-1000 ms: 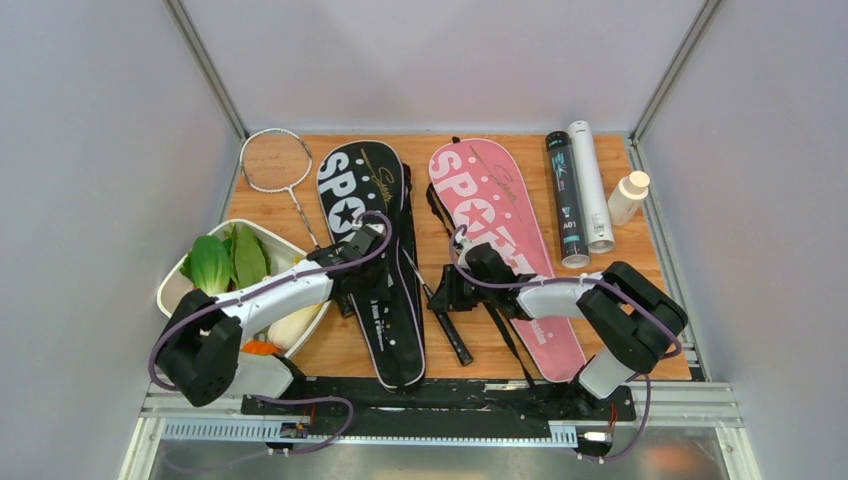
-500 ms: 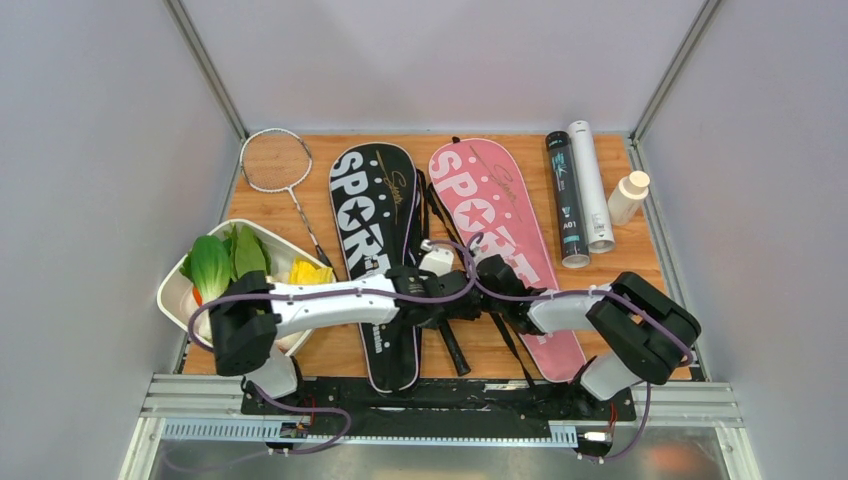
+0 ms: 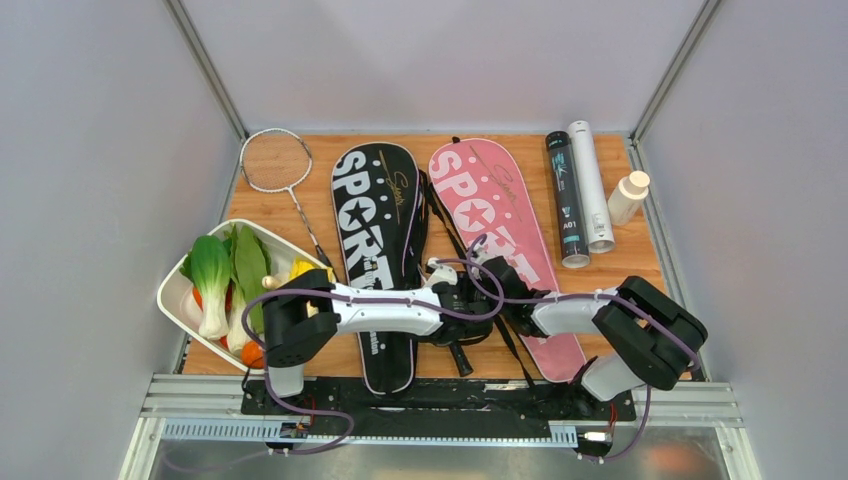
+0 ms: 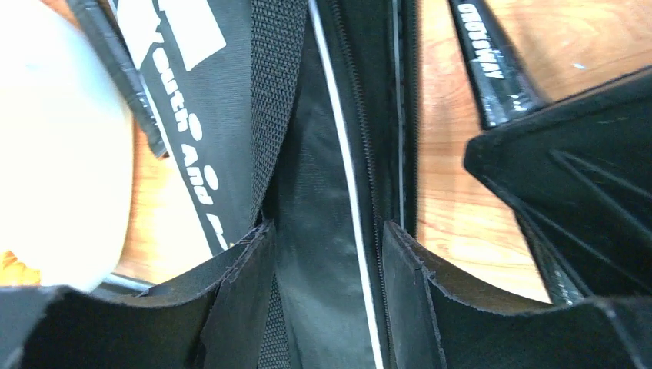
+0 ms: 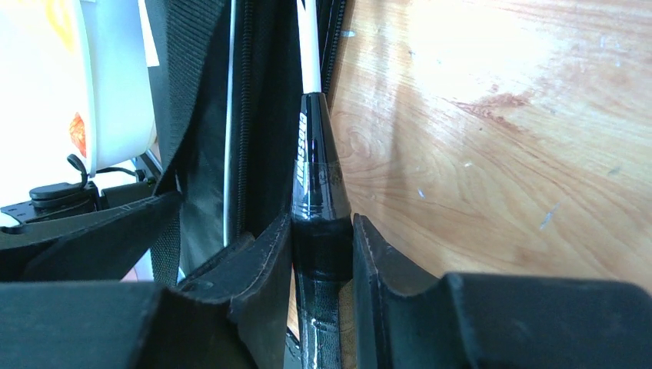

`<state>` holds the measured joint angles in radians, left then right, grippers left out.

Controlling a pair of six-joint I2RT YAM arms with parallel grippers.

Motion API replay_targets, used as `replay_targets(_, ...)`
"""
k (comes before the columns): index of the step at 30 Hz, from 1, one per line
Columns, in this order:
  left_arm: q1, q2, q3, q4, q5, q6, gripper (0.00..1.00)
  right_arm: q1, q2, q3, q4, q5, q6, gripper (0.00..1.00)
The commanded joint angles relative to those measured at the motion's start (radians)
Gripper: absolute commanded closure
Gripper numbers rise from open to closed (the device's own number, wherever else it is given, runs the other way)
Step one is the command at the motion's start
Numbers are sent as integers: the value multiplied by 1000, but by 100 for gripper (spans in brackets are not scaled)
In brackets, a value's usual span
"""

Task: Pack up the badminton gear
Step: Place the racket in the racket bag.

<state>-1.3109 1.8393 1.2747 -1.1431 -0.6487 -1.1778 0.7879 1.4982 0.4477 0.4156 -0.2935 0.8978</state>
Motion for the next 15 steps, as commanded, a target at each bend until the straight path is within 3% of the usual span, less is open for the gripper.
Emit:
replay_targets(1, -18, 43, 49, -154, -72, -74, 41, 1, -40, -9, 71, 14, 30, 100)
replay_targets(10, -23, 80, 26, -181, -97, -110, 45, 1, -50, -14, 81, 19, 48, 99)
replay_targets(12, -24, 72, 18, -183, -115, -117, 58, 1, -69, -18, 80, 30, 59, 97)
replay_targets(13, -24, 62, 16, -175, -120, -115, 80, 1, -78, -21, 79, 37, 65, 95)
replay_targets(15, -24, 47, 17, -167, -122, -112, 97, 1, -95, -27, 82, 52, 78, 94)
